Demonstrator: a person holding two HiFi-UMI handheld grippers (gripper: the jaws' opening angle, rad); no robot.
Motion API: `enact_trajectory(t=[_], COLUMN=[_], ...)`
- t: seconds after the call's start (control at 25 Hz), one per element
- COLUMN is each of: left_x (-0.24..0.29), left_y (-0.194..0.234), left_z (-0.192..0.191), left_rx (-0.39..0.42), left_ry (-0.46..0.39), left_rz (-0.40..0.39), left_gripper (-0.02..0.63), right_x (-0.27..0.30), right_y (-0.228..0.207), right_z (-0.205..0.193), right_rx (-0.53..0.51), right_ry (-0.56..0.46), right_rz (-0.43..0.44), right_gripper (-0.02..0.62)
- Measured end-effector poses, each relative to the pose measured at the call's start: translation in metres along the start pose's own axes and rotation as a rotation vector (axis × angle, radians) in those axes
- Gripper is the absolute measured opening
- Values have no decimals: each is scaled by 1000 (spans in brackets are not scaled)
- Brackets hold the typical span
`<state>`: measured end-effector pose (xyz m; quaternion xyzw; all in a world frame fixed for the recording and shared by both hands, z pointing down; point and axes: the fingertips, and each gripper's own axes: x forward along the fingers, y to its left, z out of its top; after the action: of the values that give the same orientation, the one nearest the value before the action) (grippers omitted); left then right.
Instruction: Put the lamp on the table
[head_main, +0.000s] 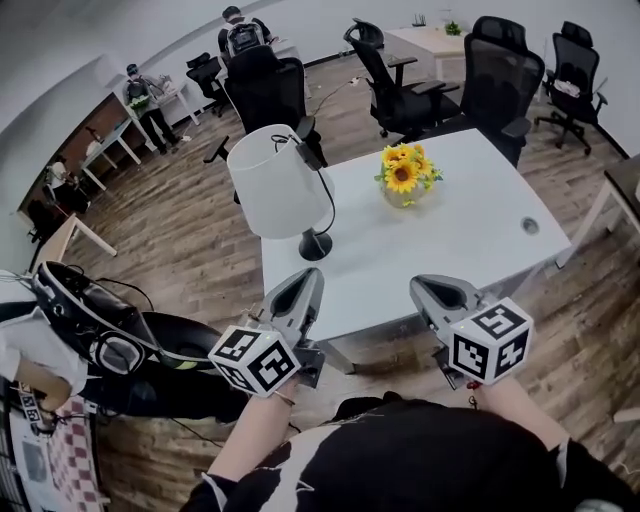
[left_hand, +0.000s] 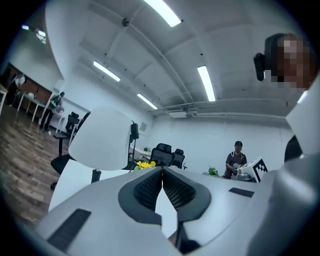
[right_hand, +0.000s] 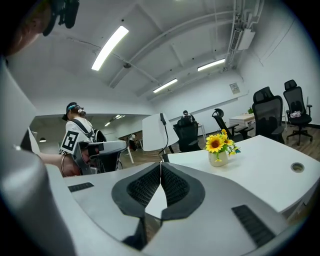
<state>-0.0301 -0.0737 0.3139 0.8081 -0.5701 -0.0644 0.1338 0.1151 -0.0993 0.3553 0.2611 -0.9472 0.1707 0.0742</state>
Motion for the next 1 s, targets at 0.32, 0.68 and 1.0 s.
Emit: enact_trajectory(t=[0.32, 0.68, 1.0], left_x=[-23, -65, -78], left_y=[-65, -72, -62], left_z=[-30, -67, -86], left_rx=[21, -28, -76], left_ry=[38, 20, 50], left_rz=[-19, 133, 186], left_gripper=[14, 14, 14], right_x=[-36, -55, -50], right_y=[16, 5, -3], right_z=[-3, -27, -47], right_rx=[-51, -41, 11], right_ry=[-1, 35, 81], right_rz=[79, 120, 133], right_gripper=[17, 15, 15])
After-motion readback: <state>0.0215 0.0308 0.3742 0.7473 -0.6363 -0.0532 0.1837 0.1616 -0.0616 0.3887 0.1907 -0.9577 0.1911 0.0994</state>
